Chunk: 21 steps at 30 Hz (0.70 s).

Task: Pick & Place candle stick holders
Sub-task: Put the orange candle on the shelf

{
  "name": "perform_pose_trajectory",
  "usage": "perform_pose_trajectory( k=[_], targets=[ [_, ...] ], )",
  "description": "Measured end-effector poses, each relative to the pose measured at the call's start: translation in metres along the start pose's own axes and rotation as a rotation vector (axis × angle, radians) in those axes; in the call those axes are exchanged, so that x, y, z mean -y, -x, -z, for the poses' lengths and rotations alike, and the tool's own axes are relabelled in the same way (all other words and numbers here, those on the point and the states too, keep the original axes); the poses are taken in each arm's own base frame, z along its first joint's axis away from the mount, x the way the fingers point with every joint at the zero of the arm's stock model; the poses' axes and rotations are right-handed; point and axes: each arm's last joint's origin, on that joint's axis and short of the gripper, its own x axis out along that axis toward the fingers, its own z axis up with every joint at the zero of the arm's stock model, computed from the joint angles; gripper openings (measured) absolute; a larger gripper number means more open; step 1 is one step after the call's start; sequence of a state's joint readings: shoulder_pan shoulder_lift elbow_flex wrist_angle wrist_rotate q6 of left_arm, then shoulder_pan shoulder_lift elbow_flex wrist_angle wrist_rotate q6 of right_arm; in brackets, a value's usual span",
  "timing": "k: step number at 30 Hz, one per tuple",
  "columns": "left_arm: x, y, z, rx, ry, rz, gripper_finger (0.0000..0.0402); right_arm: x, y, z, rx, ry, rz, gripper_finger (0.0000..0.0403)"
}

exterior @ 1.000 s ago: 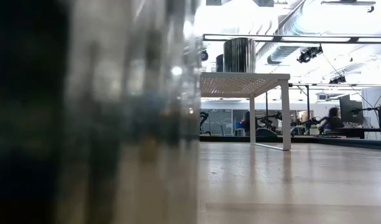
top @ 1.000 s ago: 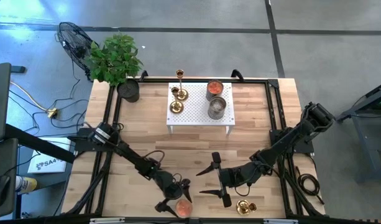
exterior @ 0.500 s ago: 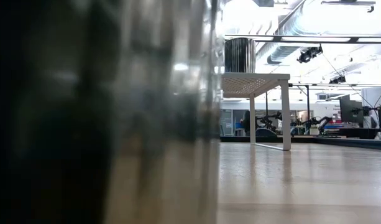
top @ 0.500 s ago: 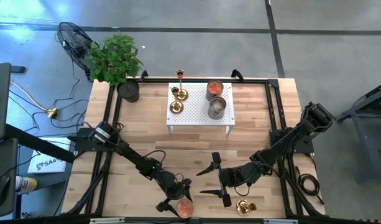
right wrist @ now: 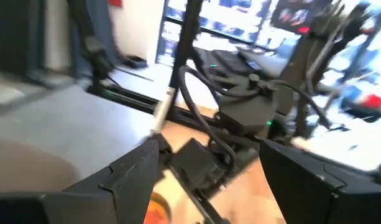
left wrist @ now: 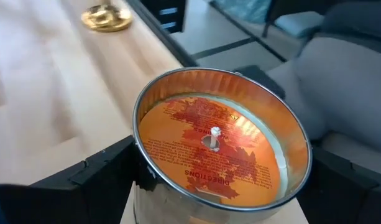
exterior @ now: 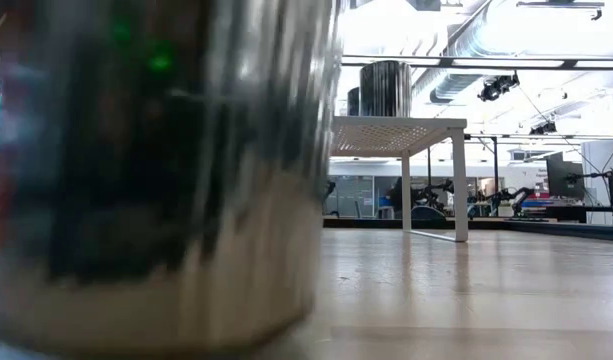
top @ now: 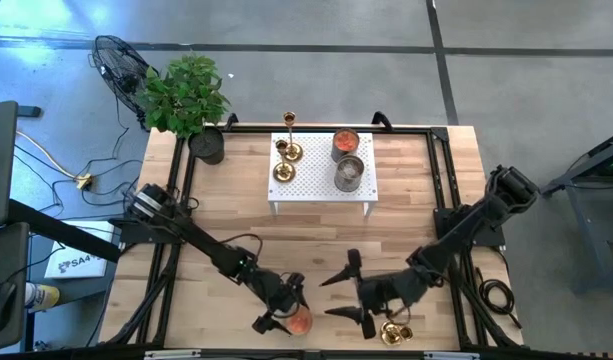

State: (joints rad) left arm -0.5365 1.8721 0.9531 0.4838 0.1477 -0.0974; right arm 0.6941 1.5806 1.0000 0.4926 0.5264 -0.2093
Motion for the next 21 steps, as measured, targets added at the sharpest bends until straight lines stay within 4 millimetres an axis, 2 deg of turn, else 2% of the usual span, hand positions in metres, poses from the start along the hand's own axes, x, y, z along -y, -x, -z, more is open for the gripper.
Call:
perform_pose_trajectory(
  k=[6, 9, 14, 21],
  targets=[
    [0.002, 0.012, -0.015, 0.038, 0.011, -0.059, 0.0355, -0.013, 0.011, -0.003, -0.032, 0.017, 0.164, 0.0275],
    [0.002, 0.017, -0.022, 0.061, 0.008, -0.077, 0.0354, -0.021, 0.017, -0.003, -0.036, -0.028, 0.133, 0.0275],
    [0.004, 0.024, -0.030, 0.085, 0.005, -0.096, 0.0354, -0.034, 0.024, -0.003, -0.041, 0.010, 0.063, 0.0275],
    [0.004, 0.025, -0.032, 0.091, 0.005, -0.097, 0.0353, -0.037, 0.026, -0.004, -0.039, 0.019, 0.048, 0.0276]
  ],
)
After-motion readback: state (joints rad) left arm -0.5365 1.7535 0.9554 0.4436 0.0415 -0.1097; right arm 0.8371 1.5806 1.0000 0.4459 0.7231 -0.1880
